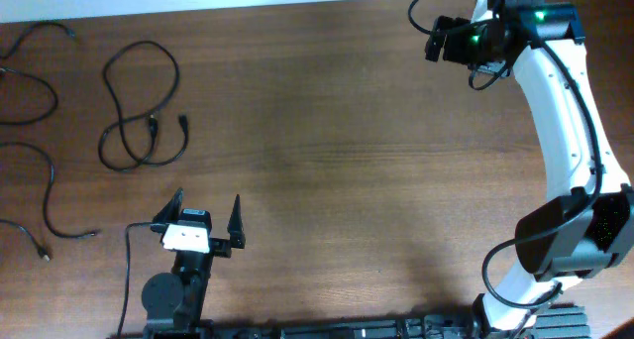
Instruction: Untangle cables
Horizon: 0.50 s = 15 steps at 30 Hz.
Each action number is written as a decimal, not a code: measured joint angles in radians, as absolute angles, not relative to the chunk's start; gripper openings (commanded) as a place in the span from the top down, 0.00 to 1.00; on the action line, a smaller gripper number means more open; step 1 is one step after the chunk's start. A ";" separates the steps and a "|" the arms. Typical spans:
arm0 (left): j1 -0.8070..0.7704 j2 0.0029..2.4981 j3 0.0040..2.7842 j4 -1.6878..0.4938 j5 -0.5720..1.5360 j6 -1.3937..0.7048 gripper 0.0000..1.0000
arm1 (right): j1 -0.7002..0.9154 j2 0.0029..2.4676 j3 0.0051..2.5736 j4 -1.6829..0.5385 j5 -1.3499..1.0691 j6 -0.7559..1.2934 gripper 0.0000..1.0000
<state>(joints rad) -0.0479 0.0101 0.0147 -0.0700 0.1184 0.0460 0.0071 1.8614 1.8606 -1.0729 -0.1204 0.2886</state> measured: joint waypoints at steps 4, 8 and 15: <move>-0.048 0.010 0.015 -0.070 0.118 0.046 0.01 | 0.007 1.859 1.860 -1.096 -0.120 0.199 0.02; -0.048 0.010 0.015 -0.070 0.118 0.046 0.01 | 0.007 1.773 1.856 -1.061 -0.090 0.123 0.02; -0.048 0.011 0.015 -0.069 0.116 0.046 0.01 | 0.004 1.298 1.364 -0.619 -0.042 0.046 0.02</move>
<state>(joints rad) -0.0479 0.0109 0.0147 -0.0689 0.1158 0.0460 0.0044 1.2984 1.3643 -0.6189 -0.0418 0.0456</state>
